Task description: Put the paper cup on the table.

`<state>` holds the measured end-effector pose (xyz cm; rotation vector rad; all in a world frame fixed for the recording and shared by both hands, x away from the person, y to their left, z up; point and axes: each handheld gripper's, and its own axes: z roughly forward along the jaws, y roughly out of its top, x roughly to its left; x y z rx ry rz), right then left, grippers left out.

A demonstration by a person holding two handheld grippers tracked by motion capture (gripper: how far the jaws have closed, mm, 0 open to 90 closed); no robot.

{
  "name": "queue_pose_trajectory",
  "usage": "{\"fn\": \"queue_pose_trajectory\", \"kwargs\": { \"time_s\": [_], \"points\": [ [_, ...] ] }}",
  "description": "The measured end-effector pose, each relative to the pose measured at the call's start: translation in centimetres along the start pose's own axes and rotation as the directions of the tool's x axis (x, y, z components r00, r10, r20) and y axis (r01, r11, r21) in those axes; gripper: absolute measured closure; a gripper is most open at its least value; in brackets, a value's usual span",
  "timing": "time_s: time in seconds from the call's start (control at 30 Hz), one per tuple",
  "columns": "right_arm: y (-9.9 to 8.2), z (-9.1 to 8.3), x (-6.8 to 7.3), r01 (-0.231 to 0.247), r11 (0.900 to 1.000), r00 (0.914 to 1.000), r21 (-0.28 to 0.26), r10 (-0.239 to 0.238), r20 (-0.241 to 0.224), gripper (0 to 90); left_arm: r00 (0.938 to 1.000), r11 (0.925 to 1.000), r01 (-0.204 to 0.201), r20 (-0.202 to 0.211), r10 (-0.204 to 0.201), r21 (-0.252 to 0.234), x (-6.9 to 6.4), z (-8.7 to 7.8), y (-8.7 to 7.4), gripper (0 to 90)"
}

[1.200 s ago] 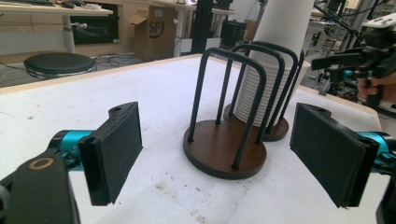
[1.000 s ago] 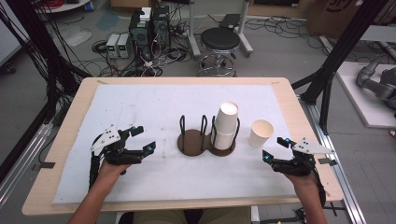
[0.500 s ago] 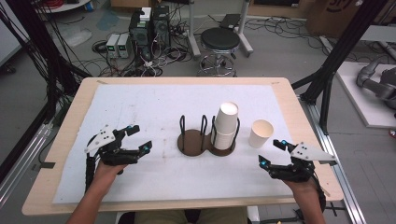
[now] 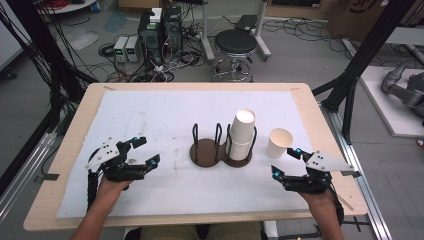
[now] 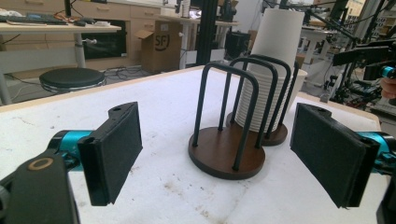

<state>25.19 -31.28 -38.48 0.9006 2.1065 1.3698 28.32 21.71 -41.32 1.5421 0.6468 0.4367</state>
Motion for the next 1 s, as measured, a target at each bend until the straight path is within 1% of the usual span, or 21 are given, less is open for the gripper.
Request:
{"fn": "queue_pose_trajectory", "kwargs": {
  "time_s": [0.17, 0.3, 0.4, 0.7, 1.0],
  "points": [
    [0.05, 0.07, 0.00, 0.005, 1.0000, 1.0000, -0.003, -0.005, 0.000, 19.0, 1.0000, 1.0000, -0.002, 0.001, 0.002, 0.005, -0.09, 0.03, -0.03, 16.6],
    [-0.07, -0.03, -0.12, -0.003, 1.0000, 1.0000, 0.002, 0.003, -0.001, 19.0, 1.0000, 0.9999, -0.008, 0.000, 0.008, 0.008, -0.20, 0.12, -0.05, 16.6],
    [-0.13, -0.01, -0.12, 0.001, 1.0000, 1.0000, 0.002, -0.001, 0.002, 19.0, 0.9999, 0.9999, -0.012, 0.000, 0.012, 0.009, -0.22, 0.13, -0.04, 16.6],
    [-0.10, -0.05, -0.11, 0.013, 0.9999, 0.9998, 0.007, -0.013, 0.014, 19.0, 0.9999, 0.9999, -0.012, -0.001, 0.012, 0.008, -0.13, 0.15, -0.05, 16.6],
    [-0.01, -0.20, -0.19, 0.014, 0.9999, 0.9997, 0.000, -0.014, 0.019, 19.0, 1.0000, 1.0000, -0.007, -0.001, 0.007, 0.006, 0.04, 0.27, -0.12, 16.6]
  ]
}}
